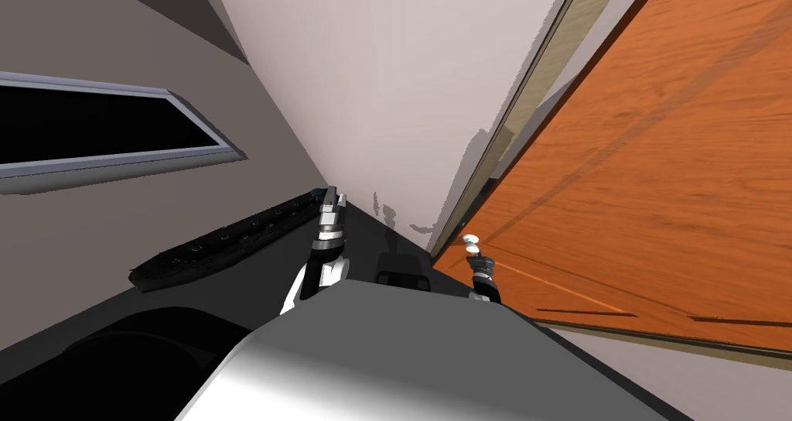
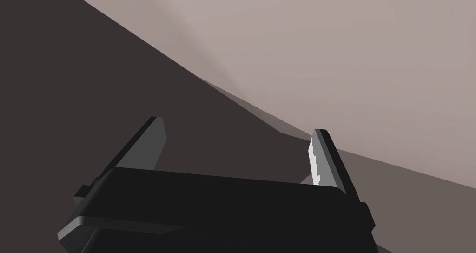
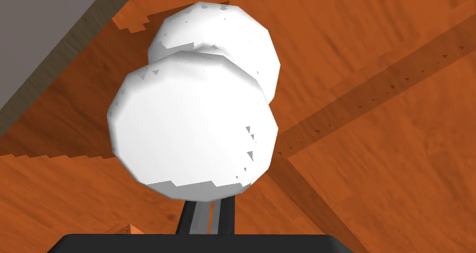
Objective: Pull the door open
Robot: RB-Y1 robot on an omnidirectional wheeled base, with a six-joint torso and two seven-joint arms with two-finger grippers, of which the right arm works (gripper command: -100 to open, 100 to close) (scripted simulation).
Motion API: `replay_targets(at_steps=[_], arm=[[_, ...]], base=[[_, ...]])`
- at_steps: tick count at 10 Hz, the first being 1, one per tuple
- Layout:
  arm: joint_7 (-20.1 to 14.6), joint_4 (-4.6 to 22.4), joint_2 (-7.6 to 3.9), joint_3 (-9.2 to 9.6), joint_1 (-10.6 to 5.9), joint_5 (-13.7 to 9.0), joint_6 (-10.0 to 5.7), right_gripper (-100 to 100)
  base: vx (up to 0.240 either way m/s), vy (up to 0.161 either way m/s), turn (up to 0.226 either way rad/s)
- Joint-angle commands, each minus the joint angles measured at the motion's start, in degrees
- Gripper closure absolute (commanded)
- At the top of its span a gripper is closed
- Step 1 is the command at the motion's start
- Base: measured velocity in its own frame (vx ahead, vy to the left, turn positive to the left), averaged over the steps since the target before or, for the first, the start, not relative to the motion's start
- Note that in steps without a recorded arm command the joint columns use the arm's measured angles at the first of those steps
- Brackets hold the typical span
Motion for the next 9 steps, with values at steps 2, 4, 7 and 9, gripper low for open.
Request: replay_targets(at_steps=[2, 4, 7, 9], arm=[[-3.08, -2.23, 0.85, 0.50, 0.94, -1.97, 0.91, -100], [-5.25, -2.80, 1.40, 0.89, 1.03, -2.98, 1.04, -100], [-6.53, -3.14, 1.72, 1.11, 1.08, -3.58, 1.11, -100], [-9.53, -3.92, 2.47, 1.65, 1.20, -4.99, 1.28, -100]], base=[[-0.080, -0.029, 0.056], [-0.085, -0.014, 0.017], [-0.051, 0.012, 0.035], [-0.033, 0.010, 0.060]])
